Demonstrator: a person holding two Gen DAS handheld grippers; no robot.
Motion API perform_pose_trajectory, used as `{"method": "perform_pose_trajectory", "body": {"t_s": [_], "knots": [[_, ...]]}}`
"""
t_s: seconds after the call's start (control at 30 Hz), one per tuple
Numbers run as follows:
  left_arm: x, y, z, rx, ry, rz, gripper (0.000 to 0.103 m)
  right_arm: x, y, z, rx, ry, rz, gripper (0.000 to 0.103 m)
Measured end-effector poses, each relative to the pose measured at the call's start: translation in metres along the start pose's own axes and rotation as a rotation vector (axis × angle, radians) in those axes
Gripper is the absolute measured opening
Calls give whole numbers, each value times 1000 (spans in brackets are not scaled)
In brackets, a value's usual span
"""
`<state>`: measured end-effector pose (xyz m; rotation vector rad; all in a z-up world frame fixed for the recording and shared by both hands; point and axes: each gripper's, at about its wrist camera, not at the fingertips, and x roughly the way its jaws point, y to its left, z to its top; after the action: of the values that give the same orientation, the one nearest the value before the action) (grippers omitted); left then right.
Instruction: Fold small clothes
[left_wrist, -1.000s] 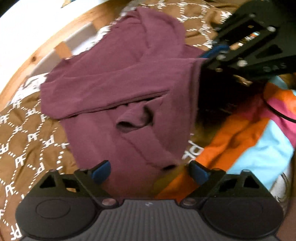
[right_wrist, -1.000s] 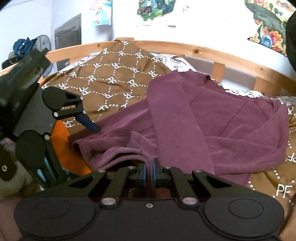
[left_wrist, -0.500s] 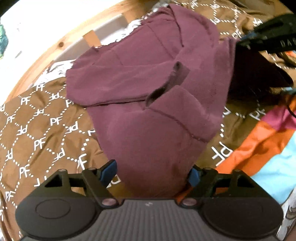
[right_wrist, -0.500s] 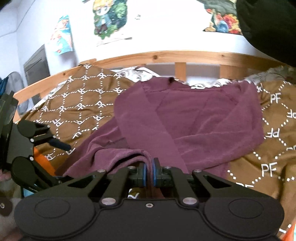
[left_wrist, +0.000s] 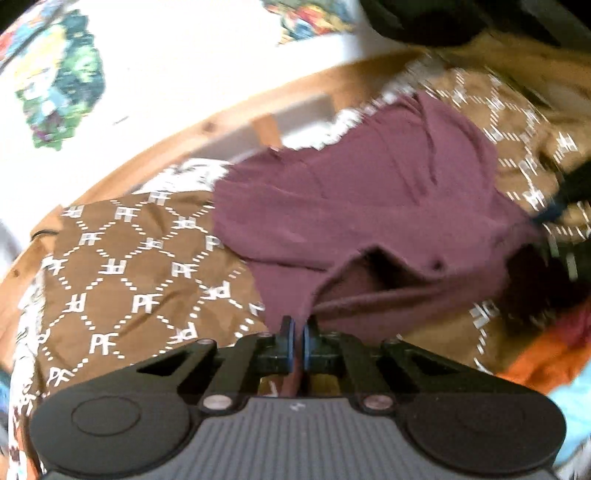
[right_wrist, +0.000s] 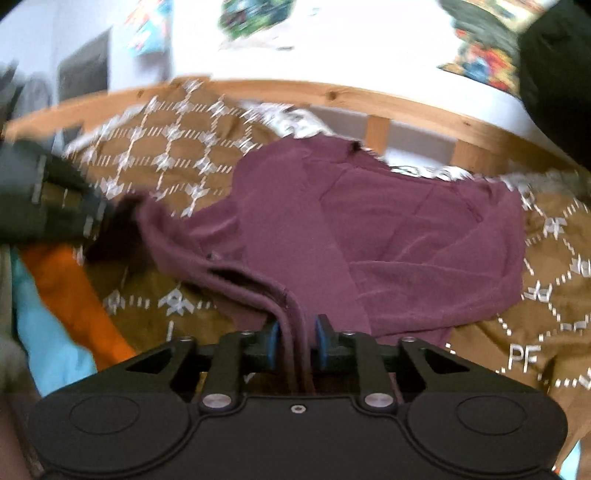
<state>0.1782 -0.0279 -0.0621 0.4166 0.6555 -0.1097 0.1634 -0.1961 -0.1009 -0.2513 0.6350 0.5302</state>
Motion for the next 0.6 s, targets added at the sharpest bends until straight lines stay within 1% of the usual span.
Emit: {"method": "perform_pose_trajectory", "body": {"t_s": [0.13,0.23,0.3,0.33,0.4,0.47,0.5,0.53,0.57,0.6], "knots": [[-4,9,2,-64,-41,11,4,14,31,-8,-193,100,-13,41],[-8,13,4,-90,-68,20,4,27,57,-19,-359,186,-39,47],[-10,17,4,-106,-77,17,4,32,69,-28,-476,233,-94,47],[-10,18,4,-114,-79,15,4,32,73,-31,-525,245,-141,47],[-12,21,3,-130,-82,12,4,31,75,-34,-585,263,-217,47],[-16,24,3,-144,-86,8,4,29,71,-36,-611,288,-276,43],[-18,25,3,-149,-87,7,4,27,67,-37,-614,301,-293,32],[-21,25,3,-153,-87,9,4,25,65,-37,-617,310,-298,17],[-25,25,2,-152,-91,14,4,22,65,-37,-632,313,-301,11],[-29,25,2,-149,-97,20,4,19,64,-39,-654,313,-308,8]]}}
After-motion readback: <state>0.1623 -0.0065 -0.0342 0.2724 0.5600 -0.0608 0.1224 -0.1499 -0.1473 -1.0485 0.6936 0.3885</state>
